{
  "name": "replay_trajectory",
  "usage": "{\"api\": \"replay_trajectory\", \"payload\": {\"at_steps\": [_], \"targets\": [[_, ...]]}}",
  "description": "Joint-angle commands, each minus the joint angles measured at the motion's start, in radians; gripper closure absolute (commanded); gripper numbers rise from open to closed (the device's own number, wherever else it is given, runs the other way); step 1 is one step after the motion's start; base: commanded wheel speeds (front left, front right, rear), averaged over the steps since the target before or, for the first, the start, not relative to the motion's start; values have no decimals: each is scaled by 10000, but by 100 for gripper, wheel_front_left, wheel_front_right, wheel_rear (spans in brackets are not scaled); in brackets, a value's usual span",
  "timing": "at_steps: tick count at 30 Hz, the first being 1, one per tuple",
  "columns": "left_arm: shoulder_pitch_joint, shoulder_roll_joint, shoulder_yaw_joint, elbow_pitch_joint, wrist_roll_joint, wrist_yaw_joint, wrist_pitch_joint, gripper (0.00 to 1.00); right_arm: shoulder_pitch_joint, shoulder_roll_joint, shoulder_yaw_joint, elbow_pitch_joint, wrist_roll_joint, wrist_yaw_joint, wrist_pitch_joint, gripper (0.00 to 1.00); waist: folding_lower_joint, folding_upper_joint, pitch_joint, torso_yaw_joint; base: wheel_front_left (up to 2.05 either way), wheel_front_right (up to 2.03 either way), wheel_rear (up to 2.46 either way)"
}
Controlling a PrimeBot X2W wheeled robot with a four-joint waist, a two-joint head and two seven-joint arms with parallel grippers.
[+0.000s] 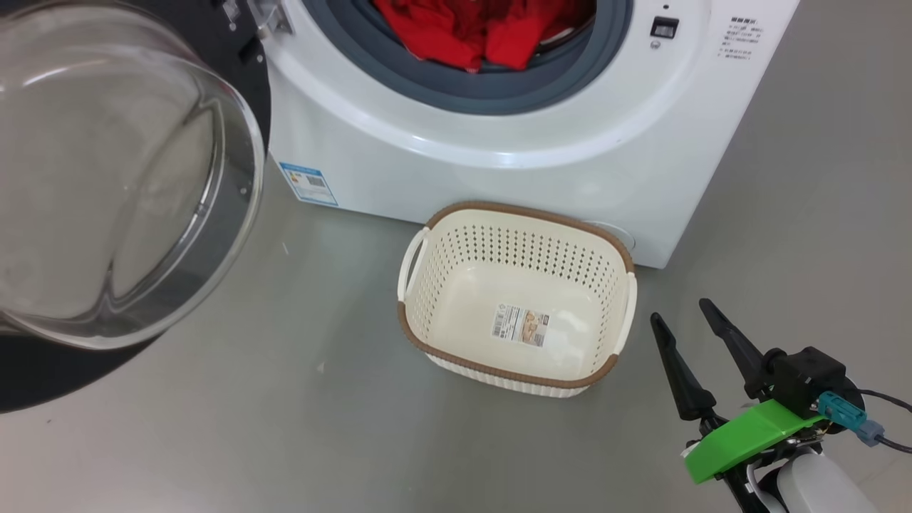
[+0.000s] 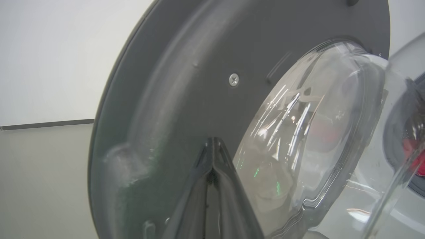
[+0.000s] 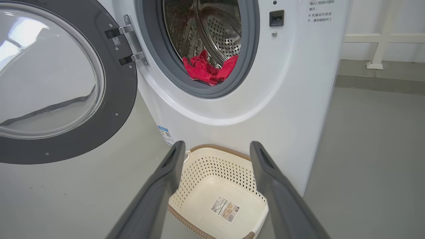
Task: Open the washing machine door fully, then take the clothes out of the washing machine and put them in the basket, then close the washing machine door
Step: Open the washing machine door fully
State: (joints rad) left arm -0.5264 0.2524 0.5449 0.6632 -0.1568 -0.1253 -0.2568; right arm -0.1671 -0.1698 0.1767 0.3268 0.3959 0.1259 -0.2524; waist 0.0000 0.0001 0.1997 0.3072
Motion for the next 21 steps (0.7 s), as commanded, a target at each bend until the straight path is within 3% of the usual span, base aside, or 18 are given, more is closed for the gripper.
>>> {"api": "replay_trajectory", "payload": {"at_steps": [1, 7, 11, 13, 14, 18, 21], "targets": [[270, 450, 128, -335, -103, -51, -49, 100, -22, 8, 205, -191, -104, 48, -93, 0, 0, -1, -161, 5, 0, 0, 0], [1239, -26, -278, -1194, -368, -52, -49, 100, 195, 121, 219, -167, -16, 48, -93, 0, 0, -1, -628, -62, 0, 0, 0], [1992, -370, -795, -1981, -625, -52, -49, 57, 316, 139, 260, -164, 44, 48, -93, 0, 0, -1, -815, -116, 0, 0, 0], [2340, -502, -1013, -2316, -741, -53, -49, 51, 389, 143, 249, -180, 67, 48, -93, 0, 0, -1, -908, -144, 0, 0, 0], [2512, -563, -1140, -2455, -794, -53, -49, 38, 435, 146, 233, -190, 79, 48, -93, 0, 0, -1, -947, -157, 0, 0, 0], [3159, -896, -1551, -3081, -868, -53, -49, 0, 639, 168, 134, -236, 107, 48, -93, 0, 0, -1, -1098, -202, 0, 0, 0], [3570, -1098, -1811, -3464, -929, -53, -49, 0, 748, 182, 104, -250, 113, 48, -93, 0, 0, -1, -1198, -273, 0, 0, 0]]}}
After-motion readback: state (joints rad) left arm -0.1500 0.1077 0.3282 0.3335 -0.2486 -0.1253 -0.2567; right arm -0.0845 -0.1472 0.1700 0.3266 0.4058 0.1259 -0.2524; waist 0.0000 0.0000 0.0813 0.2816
